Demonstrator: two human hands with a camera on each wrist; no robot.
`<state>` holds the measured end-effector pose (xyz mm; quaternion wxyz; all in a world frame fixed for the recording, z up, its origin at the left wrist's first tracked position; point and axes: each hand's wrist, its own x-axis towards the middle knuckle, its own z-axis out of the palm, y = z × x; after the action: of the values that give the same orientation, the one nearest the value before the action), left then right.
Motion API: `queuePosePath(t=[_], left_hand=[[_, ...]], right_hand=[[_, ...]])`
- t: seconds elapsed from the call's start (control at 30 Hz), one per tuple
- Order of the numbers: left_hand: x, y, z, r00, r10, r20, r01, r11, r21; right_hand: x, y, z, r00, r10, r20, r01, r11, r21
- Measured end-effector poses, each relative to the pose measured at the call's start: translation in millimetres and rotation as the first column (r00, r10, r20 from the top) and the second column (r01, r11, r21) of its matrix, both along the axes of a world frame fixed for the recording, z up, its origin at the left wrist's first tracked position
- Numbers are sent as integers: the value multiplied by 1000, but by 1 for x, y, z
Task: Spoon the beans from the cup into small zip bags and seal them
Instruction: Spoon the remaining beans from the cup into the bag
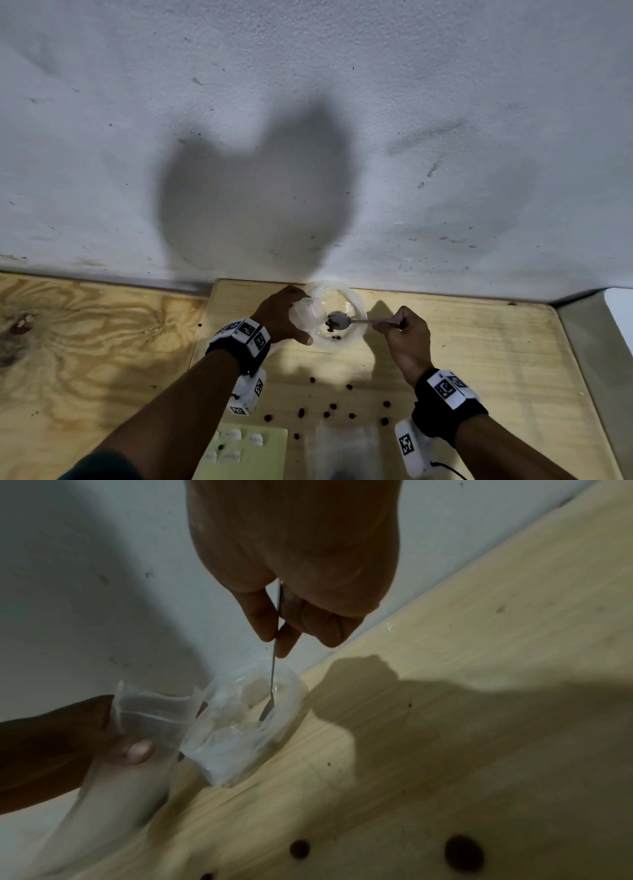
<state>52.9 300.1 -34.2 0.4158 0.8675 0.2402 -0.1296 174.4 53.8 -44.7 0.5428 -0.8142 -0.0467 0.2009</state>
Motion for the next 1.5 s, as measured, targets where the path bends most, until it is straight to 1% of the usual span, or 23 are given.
queuePosePath(t=[0.07,0.17,0.3,0.37,0.5,0.6,0.7,0.77,0.83,0.93,1.03,1.27,1.37,1.5], left_hand=[[1,-1,0,1000,2,-14,-2,1000,-5],[1,-2,-1,1000,-1,-19,1,1000,-7],[2,-1,-2,1000,2,-20,-3,1000,-14],[1,0,-1,1000,5,-16,-5,1000,-12],[1,4,0,1000,7,-16,-8,1000,-13],[1,4,0,1000,2,-13,-3,1000,-12],[0,2,0,1000,-4,-3,4,1000,-10],[-1,1,1,1000,-1,4,1,1000,-5],[-1,1,1,1000,8,9,-7,1000,-6],[-1,0,2,1000,-1,12,1,1000,8],[-2,-3,3,1000,-7,19,7,1000,15],[-1,-8,3,999,-9,49,8,1000,14],[1,-8,4,998,0,56,-1,1000,18],[3,-10,4,998,-3,57,2,1000,23]], right_hand=[[-6,1,-7,999,-18,-47,18,1000,13],[-13,3,-17,980,-85,-182,89,996,9],[-13,6,-17,910,-155,-385,175,984,18],[-6,3,-14,891,-159,-424,195,980,42],[16,-9,-4,911,-133,-390,172,983,67],[33,-18,6,939,-85,-333,127,986,108],[39,-18,11,977,-8,-212,27,996,85],[39,-16,10,988,52,-146,-45,998,51],[36,-15,9,988,116,-104,-114,993,22],[30,-13,8,978,191,-78,-191,981,10],[30,-13,7,966,246,-84,-246,969,10],[29,-5,4,943,307,-128,-311,950,-14],[25,0,11,944,263,-199,-268,964,5],[21,-1,13,914,149,-378,-152,988,20]])
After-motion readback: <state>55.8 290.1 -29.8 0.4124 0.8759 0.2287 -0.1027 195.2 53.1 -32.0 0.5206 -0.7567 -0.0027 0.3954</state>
